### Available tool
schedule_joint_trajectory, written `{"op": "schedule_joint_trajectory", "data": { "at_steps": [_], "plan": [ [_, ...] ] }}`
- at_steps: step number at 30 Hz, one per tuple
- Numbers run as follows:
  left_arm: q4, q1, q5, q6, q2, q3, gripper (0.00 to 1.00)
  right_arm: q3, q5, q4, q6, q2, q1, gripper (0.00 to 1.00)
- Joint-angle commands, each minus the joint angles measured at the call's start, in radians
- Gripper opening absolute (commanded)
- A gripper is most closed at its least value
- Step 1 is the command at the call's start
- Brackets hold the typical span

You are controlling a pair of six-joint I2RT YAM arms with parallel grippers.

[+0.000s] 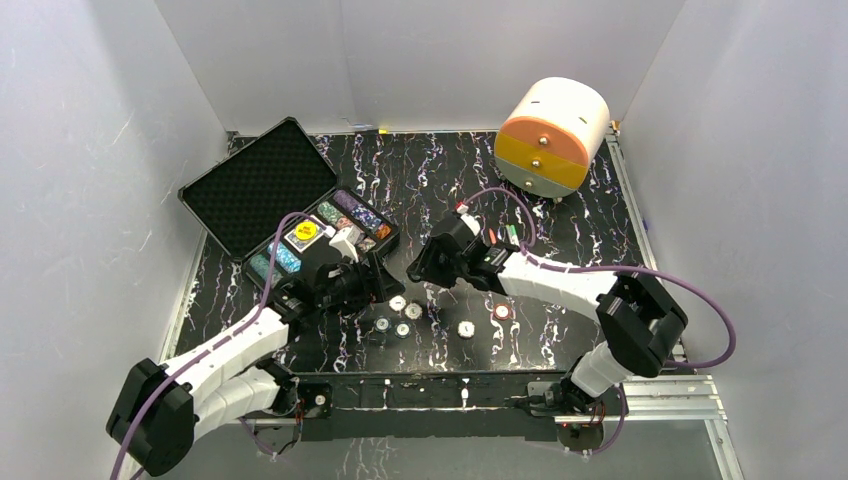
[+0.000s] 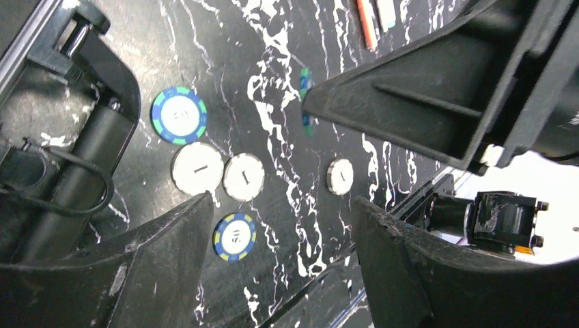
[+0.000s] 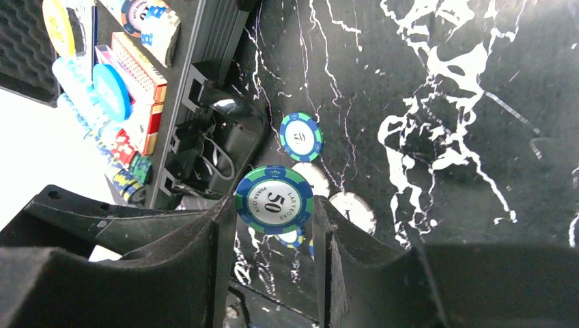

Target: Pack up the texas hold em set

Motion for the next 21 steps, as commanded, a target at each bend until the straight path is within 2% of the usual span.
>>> {"op": "schedule_joint_trajectory", "data": {
  "at_steps": [1,5,10,13,21],
  "plan": [
    [0.154,-0.023,-0.042,-0.004,-0.021,-0.025,0.72,-0.037,-0.045,0.128,0.137,-0.033,-0.003,0.46],
    [0.205,-0.04,-0.067,-0.019,0.004,-0.032,0.69,-0.065,-0.073,0.176,0.214,-0.038,-0.003,0.46],
    [0.247,-0.057,-0.083,-0.034,0.028,-0.031,0.56,-0.099,-0.1,0.235,0.261,-0.042,-0.003,0.46],
    [0.238,-0.064,-0.101,-0.044,0.034,-0.026,0.48,-0.106,-0.121,0.253,0.286,-0.039,-0.003,0.46],
    [0.214,-0.069,-0.148,-0.053,0.044,-0.025,0.39,-0.103,-0.136,0.267,0.305,-0.042,-0.003,0.46]
  ]
}}
